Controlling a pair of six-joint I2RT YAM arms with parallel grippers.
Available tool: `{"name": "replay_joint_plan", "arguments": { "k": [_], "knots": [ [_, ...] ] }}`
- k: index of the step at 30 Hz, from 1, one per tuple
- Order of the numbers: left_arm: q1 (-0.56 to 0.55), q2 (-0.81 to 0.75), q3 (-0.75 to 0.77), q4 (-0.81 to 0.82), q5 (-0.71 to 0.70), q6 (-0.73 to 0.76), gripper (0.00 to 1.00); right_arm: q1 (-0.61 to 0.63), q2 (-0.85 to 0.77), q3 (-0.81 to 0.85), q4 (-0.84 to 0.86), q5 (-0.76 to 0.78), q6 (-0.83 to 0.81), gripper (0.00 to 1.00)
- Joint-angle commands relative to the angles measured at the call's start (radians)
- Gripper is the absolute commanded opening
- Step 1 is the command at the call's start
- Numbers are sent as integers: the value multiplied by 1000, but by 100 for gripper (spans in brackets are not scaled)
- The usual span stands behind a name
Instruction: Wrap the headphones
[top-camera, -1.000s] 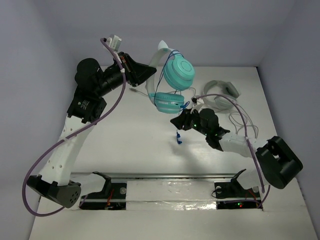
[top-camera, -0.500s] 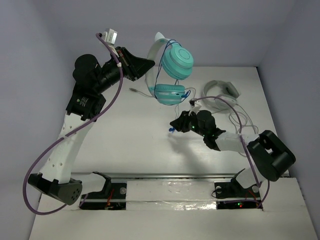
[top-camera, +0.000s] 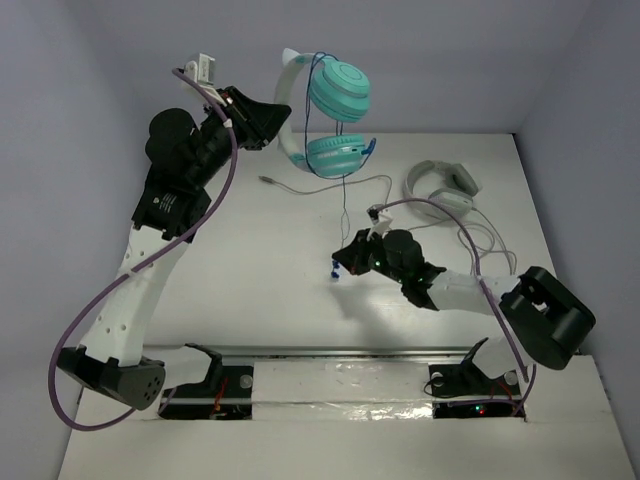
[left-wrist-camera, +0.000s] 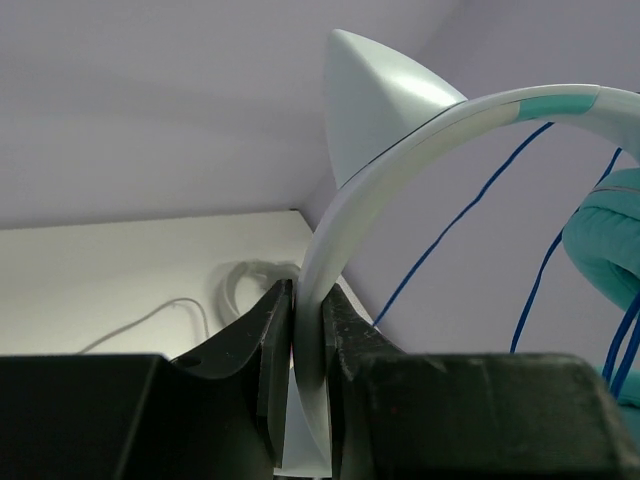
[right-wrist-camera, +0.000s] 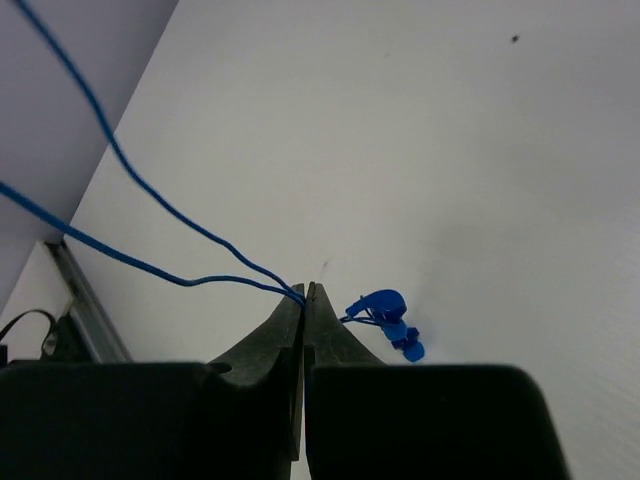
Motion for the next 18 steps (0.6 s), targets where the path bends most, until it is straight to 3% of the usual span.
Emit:
{"name": "replay_joint_plan", "arguments": {
  "k": [1,9,18],
  "knots": [
    [23,-9,-19,107,-133,-35,0,88,-64,-16,-45,92,-2,0],
    [47,29,-33,58,-447,84,0,328,-189,-23,-275,264,36,0],
    [56,109,-131,64,-745,270,0,549,-354,203,-795,440,24,0]
  ]
}}
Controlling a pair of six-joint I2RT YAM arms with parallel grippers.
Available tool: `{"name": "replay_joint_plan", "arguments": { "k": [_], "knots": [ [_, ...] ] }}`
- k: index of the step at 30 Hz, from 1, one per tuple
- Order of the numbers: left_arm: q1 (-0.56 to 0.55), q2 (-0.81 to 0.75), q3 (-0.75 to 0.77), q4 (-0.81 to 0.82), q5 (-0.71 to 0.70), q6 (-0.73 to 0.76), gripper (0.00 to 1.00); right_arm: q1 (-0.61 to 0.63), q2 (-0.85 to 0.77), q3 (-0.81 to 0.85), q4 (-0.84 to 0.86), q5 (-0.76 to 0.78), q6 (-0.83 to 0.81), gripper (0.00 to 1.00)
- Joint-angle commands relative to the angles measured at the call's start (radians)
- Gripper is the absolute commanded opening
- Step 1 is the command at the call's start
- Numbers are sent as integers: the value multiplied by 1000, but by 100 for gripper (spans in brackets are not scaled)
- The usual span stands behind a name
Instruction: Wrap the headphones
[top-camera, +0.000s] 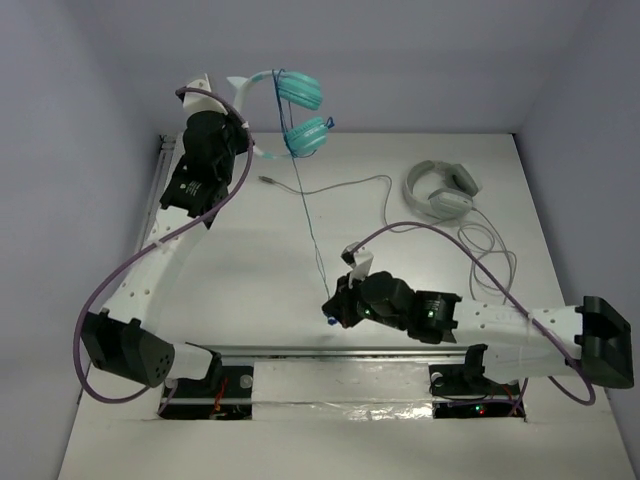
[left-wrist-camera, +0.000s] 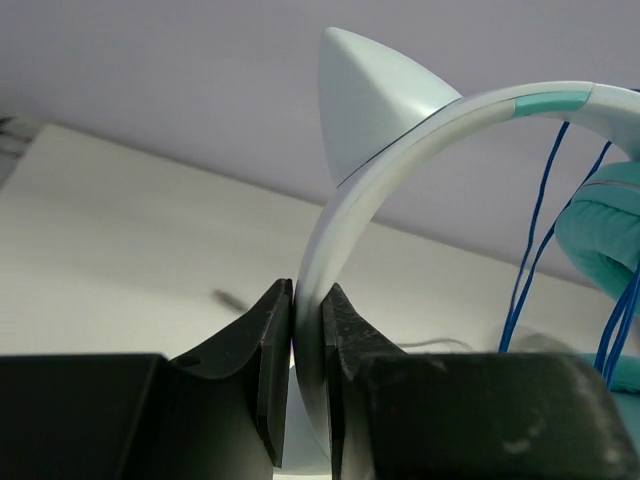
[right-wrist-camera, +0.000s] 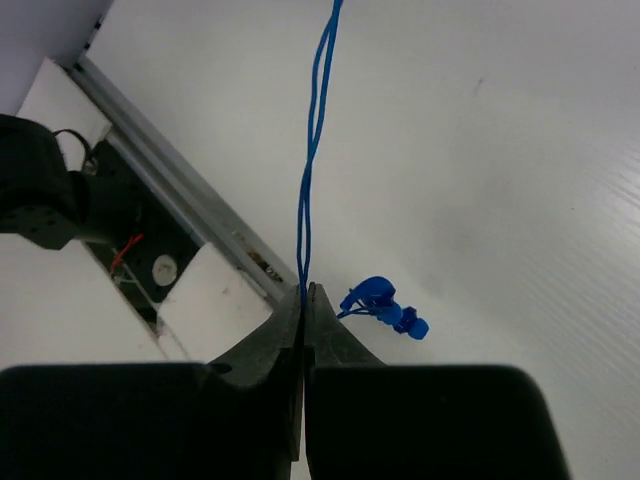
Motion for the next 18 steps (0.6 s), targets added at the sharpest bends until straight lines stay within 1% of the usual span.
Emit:
{"name": "replay_joint_plan", "arguments": {
  "k": [1,4,9,10,12,13,16,17,18],
  "knots": [
    [7,16,-33,110,-169,77,0,66,-47,124,-252,119,-11,0],
    [7,31,-78,110,-191,94,0,101,-36,207,-356,148,-26,0],
    [-3,62,-154,98,-232,126,0,120,7,346,-460,154,-80,0],
    [-3,68,-159,77,-226,133,0,120,13,371,-505,183,-91,0],
    [-42,79,-185,49,-245,149,0,120,15,445,-551,226,-127,0],
    [-53,85,-193,26,-251,164,0,120,7,468,-592,280,-141,0],
    [-94,131,-205,-53,-277,213,0,120,-22,547,-617,341,-227,0],
    [-110,146,-202,-78,-310,221,0,120,-27,568,-622,361,-247,0],
    [-125,154,-206,-87,-298,235,0,120,-25,591,-629,378,-287,0]
  ]
}}
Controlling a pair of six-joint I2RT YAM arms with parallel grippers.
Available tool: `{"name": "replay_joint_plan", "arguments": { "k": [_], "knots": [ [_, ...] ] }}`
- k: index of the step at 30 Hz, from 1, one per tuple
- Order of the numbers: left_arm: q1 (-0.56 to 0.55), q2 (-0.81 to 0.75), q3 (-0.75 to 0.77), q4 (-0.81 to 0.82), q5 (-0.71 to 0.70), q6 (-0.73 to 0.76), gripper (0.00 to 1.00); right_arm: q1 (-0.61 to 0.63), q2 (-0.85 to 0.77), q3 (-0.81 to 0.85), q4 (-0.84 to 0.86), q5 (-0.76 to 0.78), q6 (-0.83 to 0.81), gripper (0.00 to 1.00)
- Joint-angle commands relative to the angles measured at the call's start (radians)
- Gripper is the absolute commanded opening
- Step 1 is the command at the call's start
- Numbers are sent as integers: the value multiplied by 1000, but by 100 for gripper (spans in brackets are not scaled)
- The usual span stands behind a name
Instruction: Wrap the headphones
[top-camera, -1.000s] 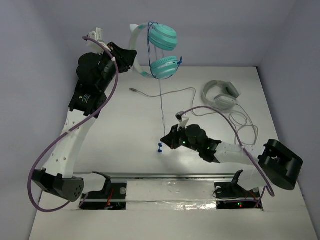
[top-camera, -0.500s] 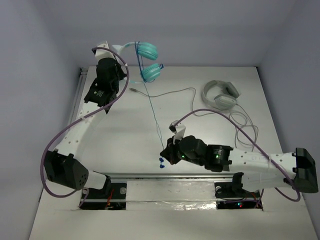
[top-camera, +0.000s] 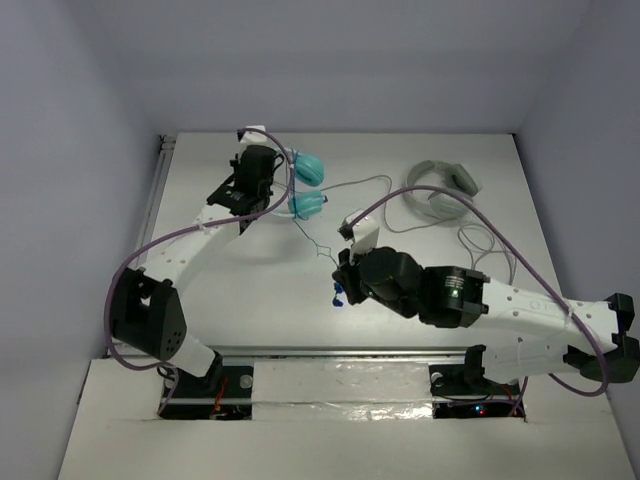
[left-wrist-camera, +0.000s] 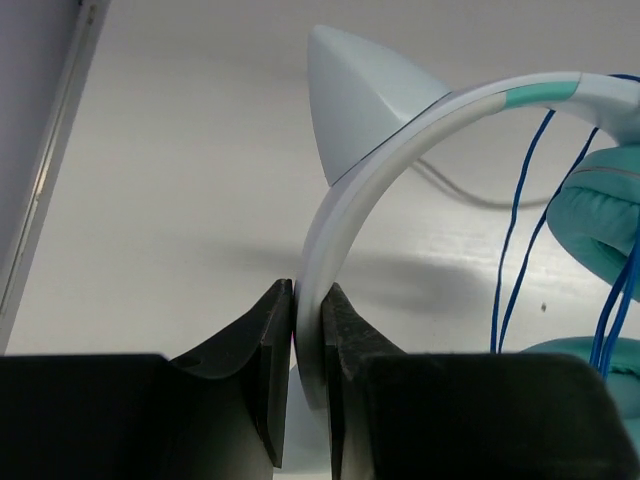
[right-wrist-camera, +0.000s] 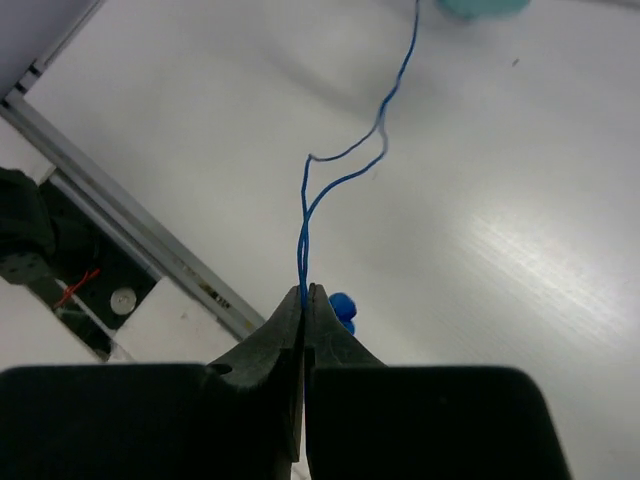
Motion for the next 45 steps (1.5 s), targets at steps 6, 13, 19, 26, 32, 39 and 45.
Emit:
{"name": "replay_joint_plan", "arguments": {
  "k": [6,13,19,26,32,39,45],
  "knots": [
    [-192,38,-51,-83,-68,57,0,-46,9,184,-39,216,-246,0],
    [-235,-37,-153,-117,70,62,0,-190,38,161,61,253,-355,0],
    [-255,-152,-224,-138,268,98,0,-271,78,103,171,280,-423,0],
    [-264,-278,-267,-124,517,125,0,-337,130,57,258,305,-423,0],
    [-264,-345,-256,-121,666,132,0,-389,131,11,271,299,-388,0],
    [-154,-399,-239,-82,864,111,0,-423,69,-66,260,240,-280,0],
    [-68,-420,-239,-25,1048,63,0,-463,7,-146,321,104,-216,0]
  ]
}}
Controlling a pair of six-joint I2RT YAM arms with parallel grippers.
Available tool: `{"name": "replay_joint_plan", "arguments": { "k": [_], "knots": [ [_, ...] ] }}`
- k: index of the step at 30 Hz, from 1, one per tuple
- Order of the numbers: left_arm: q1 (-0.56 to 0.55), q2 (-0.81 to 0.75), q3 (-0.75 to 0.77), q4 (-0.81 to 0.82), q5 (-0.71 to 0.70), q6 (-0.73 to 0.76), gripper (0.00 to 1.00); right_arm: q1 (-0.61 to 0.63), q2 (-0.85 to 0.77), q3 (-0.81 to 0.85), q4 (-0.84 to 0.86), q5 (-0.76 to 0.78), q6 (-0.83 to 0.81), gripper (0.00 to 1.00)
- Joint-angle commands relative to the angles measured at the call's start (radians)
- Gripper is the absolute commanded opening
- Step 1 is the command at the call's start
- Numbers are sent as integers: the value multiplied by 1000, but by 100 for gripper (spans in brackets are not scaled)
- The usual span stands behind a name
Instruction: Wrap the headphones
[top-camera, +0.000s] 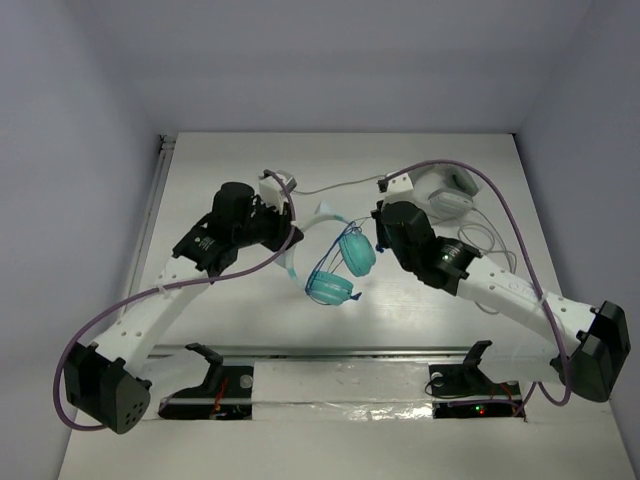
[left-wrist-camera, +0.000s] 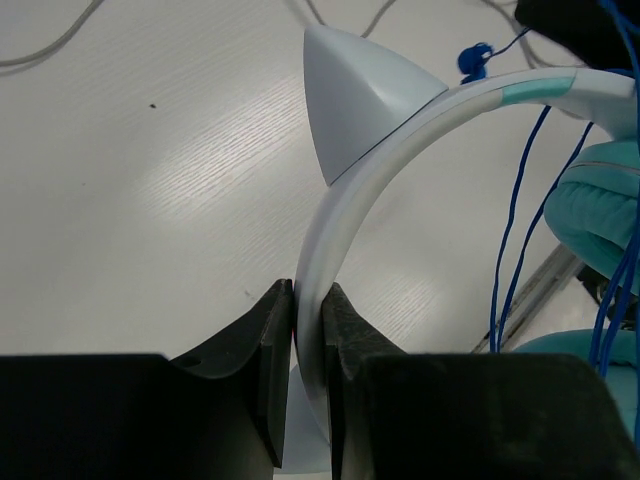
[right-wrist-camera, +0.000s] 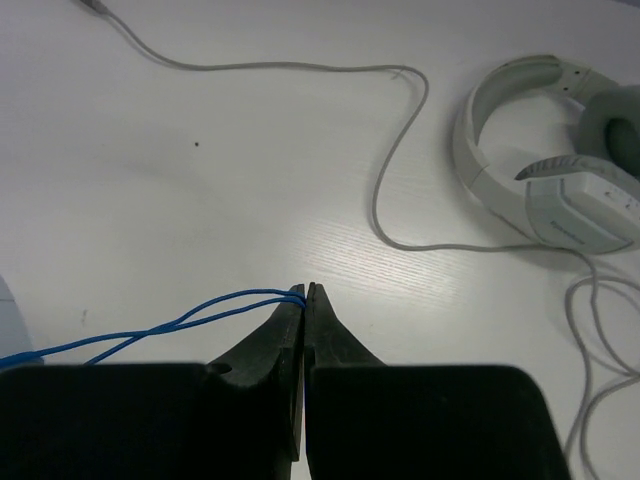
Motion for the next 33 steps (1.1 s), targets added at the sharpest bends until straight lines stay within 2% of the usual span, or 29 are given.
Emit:
{"name": "replay_joint_plan", "arguments": {
  "k": [1,8,14,19,23,28,33],
  "knots": [
    [38,-50,23,138,188,-73,0,-18,-47,-34,109,-110,63,0],
    [104,-91,21,299,300,-230,0,-79,-136,-200,412,-505,154,0],
    [114,-103,-14,552,271,-424,0,-102,-169,-301,633,-714,287,0],
    [114,-94,-8,690,250,-547,0,-111,-152,-347,734,-771,345,0],
    [114,-96,5,716,241,-572,0,-136,-130,-392,860,-846,390,0],
    [114,-97,17,712,241,-577,0,-159,-92,-402,928,-859,411,1],
    [104,-94,17,710,233,-572,0,-170,-40,-393,988,-890,416,17]
  ]
}}
